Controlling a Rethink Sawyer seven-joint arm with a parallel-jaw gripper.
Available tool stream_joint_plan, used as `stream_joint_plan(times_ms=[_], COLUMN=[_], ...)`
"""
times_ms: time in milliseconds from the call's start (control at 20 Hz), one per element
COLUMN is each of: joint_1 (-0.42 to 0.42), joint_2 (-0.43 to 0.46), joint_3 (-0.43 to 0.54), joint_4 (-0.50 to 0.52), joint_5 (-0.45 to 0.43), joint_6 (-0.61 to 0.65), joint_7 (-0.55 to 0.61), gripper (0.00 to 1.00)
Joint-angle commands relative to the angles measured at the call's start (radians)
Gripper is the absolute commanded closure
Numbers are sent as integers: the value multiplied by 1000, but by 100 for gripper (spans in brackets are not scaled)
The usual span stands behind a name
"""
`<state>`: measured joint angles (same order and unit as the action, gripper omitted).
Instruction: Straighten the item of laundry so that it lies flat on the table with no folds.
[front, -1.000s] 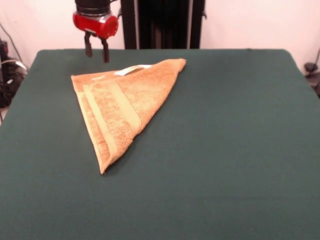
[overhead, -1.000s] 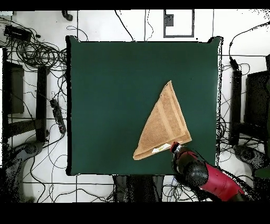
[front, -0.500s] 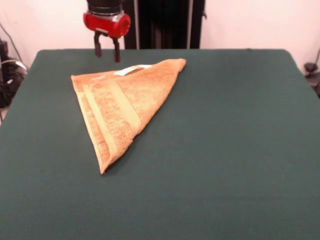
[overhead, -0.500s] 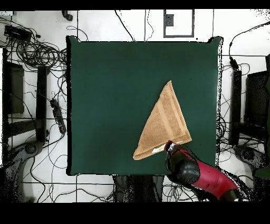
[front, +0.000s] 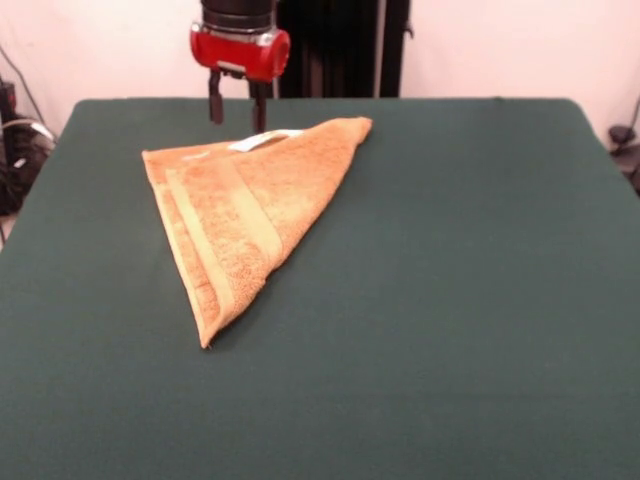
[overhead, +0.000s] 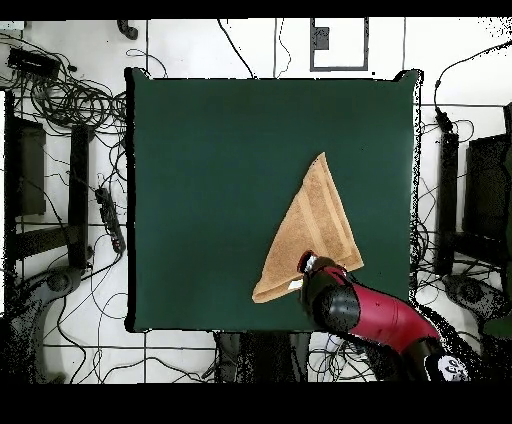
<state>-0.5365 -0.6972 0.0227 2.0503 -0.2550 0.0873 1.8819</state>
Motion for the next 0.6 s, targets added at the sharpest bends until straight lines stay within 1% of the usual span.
stream_joint_plan(times_ms=[50,400,600], joint_1=[34,20,14], joint_2=[13,68,78], joint_3=[132,160,171], joint_4=[-132,-185,-202], joint_5=[57,26,17], joint_6=[146,139,150], joint_7=[62,36,25], gripper=[0,0,0])
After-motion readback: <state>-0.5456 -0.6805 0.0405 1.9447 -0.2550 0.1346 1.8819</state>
